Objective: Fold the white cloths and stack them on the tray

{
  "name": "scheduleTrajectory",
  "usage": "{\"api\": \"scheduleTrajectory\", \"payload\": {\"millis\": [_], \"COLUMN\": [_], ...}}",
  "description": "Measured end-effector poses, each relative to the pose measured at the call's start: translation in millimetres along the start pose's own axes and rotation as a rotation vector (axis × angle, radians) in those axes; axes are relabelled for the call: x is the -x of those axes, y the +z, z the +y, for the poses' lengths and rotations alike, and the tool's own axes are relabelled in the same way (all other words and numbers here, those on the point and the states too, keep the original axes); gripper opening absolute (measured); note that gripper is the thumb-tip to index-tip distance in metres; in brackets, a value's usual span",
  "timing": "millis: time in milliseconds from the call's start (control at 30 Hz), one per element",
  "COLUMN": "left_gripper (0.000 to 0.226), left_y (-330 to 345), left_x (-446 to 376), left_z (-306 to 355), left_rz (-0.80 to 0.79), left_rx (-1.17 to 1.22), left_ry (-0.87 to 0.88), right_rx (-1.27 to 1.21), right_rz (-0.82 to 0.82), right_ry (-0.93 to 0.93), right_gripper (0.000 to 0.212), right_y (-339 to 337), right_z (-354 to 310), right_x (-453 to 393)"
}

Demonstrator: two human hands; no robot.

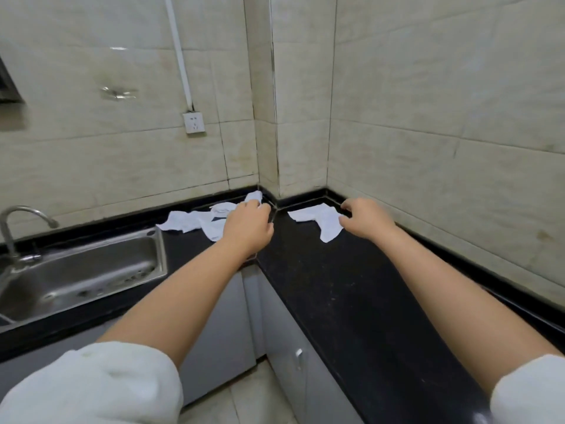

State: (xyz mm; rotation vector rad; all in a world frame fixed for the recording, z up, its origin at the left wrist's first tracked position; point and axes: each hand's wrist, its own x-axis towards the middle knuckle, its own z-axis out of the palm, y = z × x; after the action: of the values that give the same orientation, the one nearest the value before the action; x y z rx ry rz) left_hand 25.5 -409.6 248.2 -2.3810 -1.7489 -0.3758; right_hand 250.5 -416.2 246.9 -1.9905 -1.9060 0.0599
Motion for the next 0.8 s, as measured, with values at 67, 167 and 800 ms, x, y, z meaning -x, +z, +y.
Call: {"api": "scheduleTrajectory", "payload": {"millis": [67, 167, 800], "left_gripper": [0.033, 0.031, 0.039], "left_y": [17, 45, 313], "left_x": [-34, -84, -392], "left_z": [-15, -34, -98], "left_rz": [-0.023, -0.061, -0.448], "left_rx": [-0.005, -0.017, 0.222], "left_ry": [0.02, 0.056, 0.46], "right_rx": [-0.002, -0.001, -0.093], "right_rz": [-0.02, -0.045, -0.286], "right_ry": [0.042, 0.112, 0.765], "right_gripper": [0.042, 0.04, 0.035], "right_y": [14, 43, 296], "right_z": [7, 25, 84], "right_x": [-32, -72, -299]}}
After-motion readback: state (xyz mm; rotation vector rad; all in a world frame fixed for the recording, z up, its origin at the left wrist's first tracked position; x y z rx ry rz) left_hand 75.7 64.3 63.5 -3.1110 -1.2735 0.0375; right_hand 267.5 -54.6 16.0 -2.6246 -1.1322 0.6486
